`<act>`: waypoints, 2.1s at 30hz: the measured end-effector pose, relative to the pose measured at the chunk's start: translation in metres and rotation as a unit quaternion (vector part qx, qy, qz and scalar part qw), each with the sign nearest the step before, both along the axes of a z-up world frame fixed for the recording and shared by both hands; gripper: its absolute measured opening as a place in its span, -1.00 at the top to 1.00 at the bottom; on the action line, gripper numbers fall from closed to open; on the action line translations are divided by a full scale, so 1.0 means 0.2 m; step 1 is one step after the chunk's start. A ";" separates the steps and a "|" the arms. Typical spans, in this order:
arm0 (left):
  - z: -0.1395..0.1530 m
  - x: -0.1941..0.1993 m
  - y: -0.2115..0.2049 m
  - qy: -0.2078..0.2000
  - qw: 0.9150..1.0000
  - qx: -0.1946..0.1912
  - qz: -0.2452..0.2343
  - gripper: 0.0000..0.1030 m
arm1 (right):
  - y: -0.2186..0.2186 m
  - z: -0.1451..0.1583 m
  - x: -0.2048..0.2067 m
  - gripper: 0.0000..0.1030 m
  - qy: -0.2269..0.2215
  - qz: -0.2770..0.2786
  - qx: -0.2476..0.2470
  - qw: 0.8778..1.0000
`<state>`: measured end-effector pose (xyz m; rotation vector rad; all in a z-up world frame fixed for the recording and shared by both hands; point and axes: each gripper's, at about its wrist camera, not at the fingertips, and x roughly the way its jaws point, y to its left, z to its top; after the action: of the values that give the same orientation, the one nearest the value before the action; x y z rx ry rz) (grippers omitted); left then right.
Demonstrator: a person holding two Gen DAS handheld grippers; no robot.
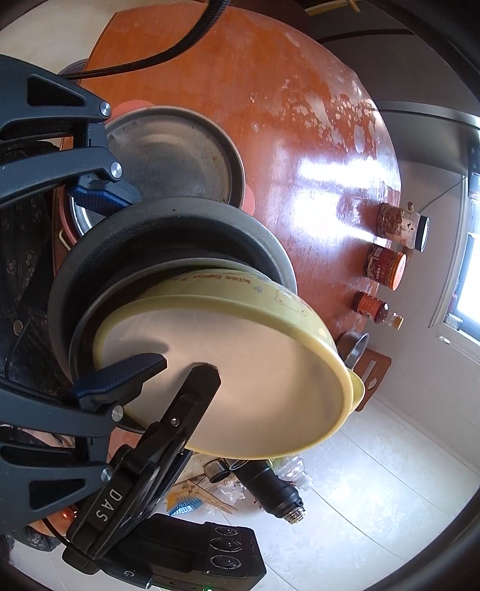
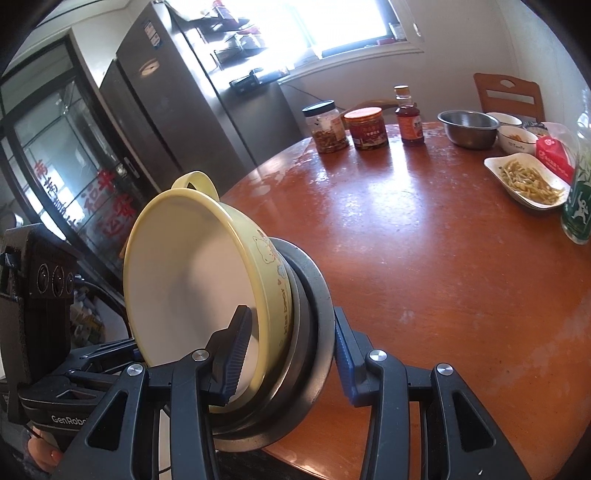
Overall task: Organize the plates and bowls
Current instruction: 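Carry the nested basin with both grippers toward the pink plate stack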
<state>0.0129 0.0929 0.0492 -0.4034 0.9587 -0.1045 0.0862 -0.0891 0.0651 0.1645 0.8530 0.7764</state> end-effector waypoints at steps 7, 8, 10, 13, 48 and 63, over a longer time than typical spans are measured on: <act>0.02 -0.02 0.09 -0.001 1.000 0.002 0.013 -0.33 | 0.11 0.01 0.01 0.14 0.000 0.014 -0.001 1.000; 0.02 -0.02 0.10 -0.001 1.000 0.001 0.014 -0.33 | 0.12 0.01 0.01 0.13 -0.001 0.017 -0.002 1.000; 0.03 -0.03 0.13 -0.002 1.000 0.000 0.017 -0.33 | 0.15 0.02 0.02 0.13 -0.001 0.021 -0.003 1.000; 0.04 -0.04 0.16 -0.004 1.000 0.000 0.021 -0.33 | 0.19 0.03 0.03 0.13 -0.004 0.026 -0.004 1.000; -0.15 -0.03 0.32 0.040 0.998 0.005 0.040 -0.32 | 0.40 -0.19 0.04 0.12 0.043 0.061 -0.036 0.997; -0.17 0.00 0.28 0.050 0.997 0.027 0.043 -0.32 | 0.38 -0.26 0.06 0.07 0.047 0.060 -0.053 0.996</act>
<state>0.0128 0.1490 0.0152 -0.4022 1.0383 0.0195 0.0975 -0.0123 0.0136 0.0576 0.9982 0.8382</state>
